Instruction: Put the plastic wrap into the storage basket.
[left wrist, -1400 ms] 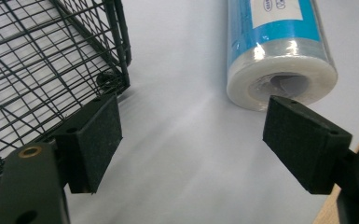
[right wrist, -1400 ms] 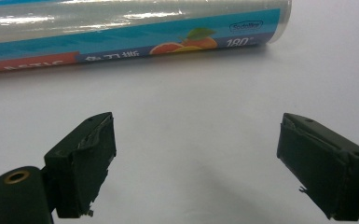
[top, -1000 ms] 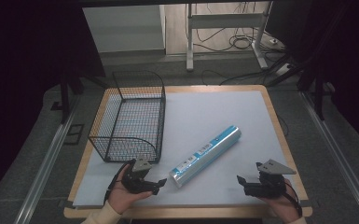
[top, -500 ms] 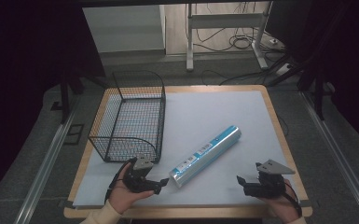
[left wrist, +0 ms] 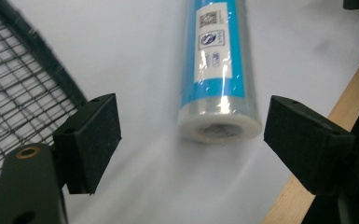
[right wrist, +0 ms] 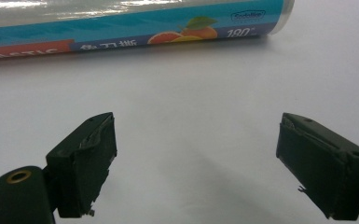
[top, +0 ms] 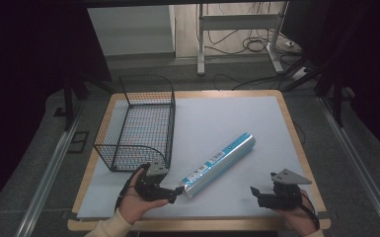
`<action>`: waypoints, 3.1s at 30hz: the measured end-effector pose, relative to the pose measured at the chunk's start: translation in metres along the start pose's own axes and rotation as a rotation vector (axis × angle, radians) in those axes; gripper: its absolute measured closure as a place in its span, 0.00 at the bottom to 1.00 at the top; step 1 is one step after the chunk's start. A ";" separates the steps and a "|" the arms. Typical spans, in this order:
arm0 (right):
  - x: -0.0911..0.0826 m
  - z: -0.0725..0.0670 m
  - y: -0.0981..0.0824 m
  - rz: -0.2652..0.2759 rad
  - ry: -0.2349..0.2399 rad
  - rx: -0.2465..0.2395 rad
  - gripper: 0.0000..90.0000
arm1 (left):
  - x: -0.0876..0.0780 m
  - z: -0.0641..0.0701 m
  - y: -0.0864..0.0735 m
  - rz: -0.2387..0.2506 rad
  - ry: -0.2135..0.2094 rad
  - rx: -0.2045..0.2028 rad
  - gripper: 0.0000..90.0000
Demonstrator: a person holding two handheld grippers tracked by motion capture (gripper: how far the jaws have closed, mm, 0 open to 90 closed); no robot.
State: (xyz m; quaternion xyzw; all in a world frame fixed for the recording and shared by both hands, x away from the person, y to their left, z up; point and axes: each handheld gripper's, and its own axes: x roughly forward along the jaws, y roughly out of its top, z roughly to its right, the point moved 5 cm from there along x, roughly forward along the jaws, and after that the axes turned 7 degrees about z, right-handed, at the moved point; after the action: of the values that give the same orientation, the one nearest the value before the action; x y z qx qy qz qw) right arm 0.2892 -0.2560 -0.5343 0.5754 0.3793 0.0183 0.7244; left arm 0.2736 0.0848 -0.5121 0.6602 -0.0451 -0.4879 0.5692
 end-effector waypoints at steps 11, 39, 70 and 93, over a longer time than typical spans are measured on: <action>-0.001 0.001 0.000 -0.002 -0.001 -0.009 0.14 | 0.015 0.011 0.023 -0.022 -0.008 0.021 0.20; 0.000 0.000 -0.001 -0.015 -0.004 -0.018 0.14 | 0.046 0.023 0.065 -0.064 -0.030 0.053 0.17; 0.000 -0.001 -0.002 -0.019 -0.001 -0.021 0.14 | 0.091 0.026 0.090 -0.164 -0.014 0.088 0.15; 0.000 0.000 -0.003 -0.026 -0.005 -0.016 0.14 | 0.129 0.030 0.101 -0.277 -0.024 0.128 0.15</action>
State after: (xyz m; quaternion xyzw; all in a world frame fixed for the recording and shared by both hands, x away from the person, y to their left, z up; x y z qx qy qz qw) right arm 0.2881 -0.2569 -0.5367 0.5645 0.3847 0.0104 0.7303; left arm 0.3700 -0.0509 -0.5044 0.6894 0.0085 -0.5655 0.4526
